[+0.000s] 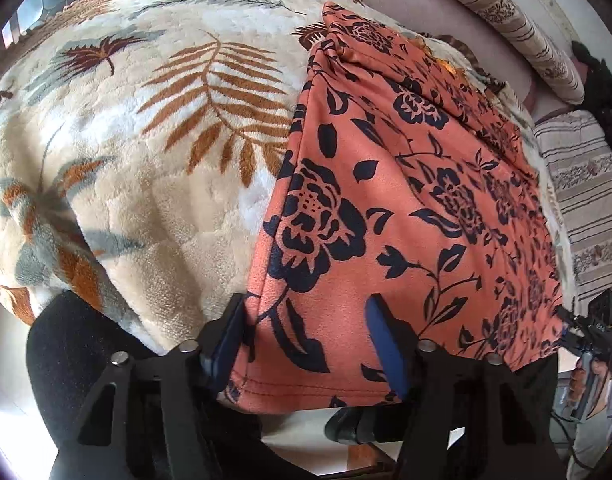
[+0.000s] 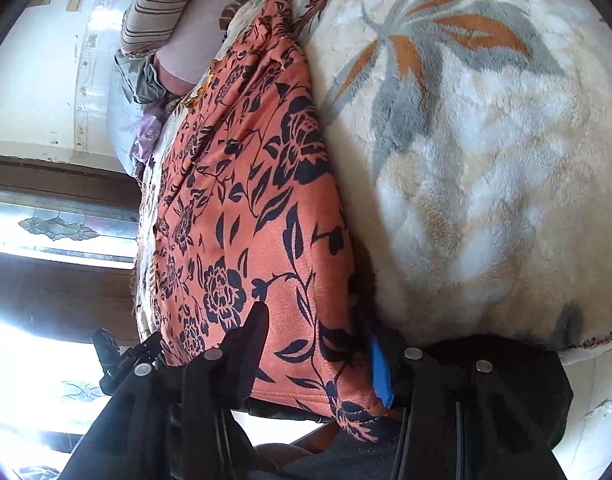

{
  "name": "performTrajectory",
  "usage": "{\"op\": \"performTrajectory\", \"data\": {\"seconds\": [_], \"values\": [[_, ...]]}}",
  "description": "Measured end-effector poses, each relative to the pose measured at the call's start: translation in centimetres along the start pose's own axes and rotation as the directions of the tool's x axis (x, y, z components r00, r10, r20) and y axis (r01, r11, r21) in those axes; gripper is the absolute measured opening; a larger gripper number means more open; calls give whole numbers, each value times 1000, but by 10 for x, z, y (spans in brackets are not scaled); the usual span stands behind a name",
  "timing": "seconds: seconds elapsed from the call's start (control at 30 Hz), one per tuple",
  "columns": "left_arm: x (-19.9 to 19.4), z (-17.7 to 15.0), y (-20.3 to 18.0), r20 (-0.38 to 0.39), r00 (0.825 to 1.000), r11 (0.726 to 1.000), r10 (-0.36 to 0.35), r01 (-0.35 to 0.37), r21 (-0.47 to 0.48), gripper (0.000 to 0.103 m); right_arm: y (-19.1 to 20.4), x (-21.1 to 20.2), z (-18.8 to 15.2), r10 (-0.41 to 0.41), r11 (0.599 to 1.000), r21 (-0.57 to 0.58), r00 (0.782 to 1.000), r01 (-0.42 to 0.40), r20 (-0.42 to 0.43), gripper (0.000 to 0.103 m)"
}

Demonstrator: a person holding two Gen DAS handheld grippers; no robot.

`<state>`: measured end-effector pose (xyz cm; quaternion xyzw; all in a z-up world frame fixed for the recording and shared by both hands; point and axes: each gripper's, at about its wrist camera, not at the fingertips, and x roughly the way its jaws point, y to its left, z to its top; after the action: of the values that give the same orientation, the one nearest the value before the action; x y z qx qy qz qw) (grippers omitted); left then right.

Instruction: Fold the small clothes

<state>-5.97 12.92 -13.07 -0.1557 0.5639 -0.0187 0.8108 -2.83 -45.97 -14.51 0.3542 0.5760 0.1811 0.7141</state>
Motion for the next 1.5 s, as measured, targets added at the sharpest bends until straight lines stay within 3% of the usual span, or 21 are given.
{"op": "performTrajectory", "data": {"seconds": [0.13,0.2,0.23,0.33,0.4,0.43,0.47,0.5,0.53,0.7,0.77,0.83,0.93,1.0,1.03,1.07,1.1,1.2,1.37,1.5], "values": [[-3,-2,8,6,1000,1000,-18,18,-21,46,-2,-1,-1,12,1000,-9,1000,-12,10,50],[-4,-5,11,7,999,999,-38,38,-33,66,0,-1,-1,0,1000,-27,1000,0,3,50],[-3,-6,10,10,999,998,-47,47,-29,68,1,-1,0,-3,1000,-31,1000,3,-2,50],[0,-9,-2,14,1000,999,16,-17,29,67,-1,0,2,8,1000,-23,1000,-8,-16,50],[1,-8,-8,16,997,996,73,-74,56,38,0,1,3,-12,999,-31,1000,11,-29,46],[-1,-6,-6,17,998,996,63,-64,56,31,1,1,4,-34,999,-36,999,33,-37,35],[-5,-5,-3,15,999,998,42,-43,46,10,1,1,4,-44,998,-37,998,43,-42,31],[-9,-4,2,14,1000,999,12,-12,32,7,2,1,4,-45,998,-36,998,43,-51,23],[-14,-3,3,20,1000,1000,-3,3,21,7,3,0,3,-36,999,-37,998,34,-59,15],[-29,2,0,59,998,999,-35,34,18,7,18,-15,2,5,998,-68,999,-7,-33,14],[-18,1,-1,45,999,1000,0,-1,28,7,15,-8,3,-33,997,-68,998,29,-61,18],[-3,-1,-2,18,1000,999,18,-18,30,18,6,3,4,-72,997,-46,992,67,-104,28],[-3,-5,-5,43,999,999,-4,3,40,32,3,6,4,-23,999,-32,994,20,-102,47],[-2,-6,-7,45,999,999,-1,-1,50,34,6,6,3,-28,998,-56,994,22,-106,49],[-2,-5,-8,40,999,999,7,-9,52,31,7,7,3,-40,998,-62,993,33,-109,41],[-1,-3,-7,37,999,998,20,-22,55,11,6,8,3,-54,997,-59,992,47,-118,32],[-2,-1,-6,31,1000,999,6,-8,54,7,4,8,3,-59,997,-58,991,52,-121,10],[-16,1,0,45,998,999,-44,43,15,6,9,-4,2,-9,999,-46,997,5,-83,8],[-43,4,-3,108,991,996,-84,82,28,6,26,-25,5,109,993,-41,994,-110,-9,7],[-13,3,5,24,999,999,-42,43,-14,6,14,-4,4,90,996,0,995,-90,-48,7]]}}
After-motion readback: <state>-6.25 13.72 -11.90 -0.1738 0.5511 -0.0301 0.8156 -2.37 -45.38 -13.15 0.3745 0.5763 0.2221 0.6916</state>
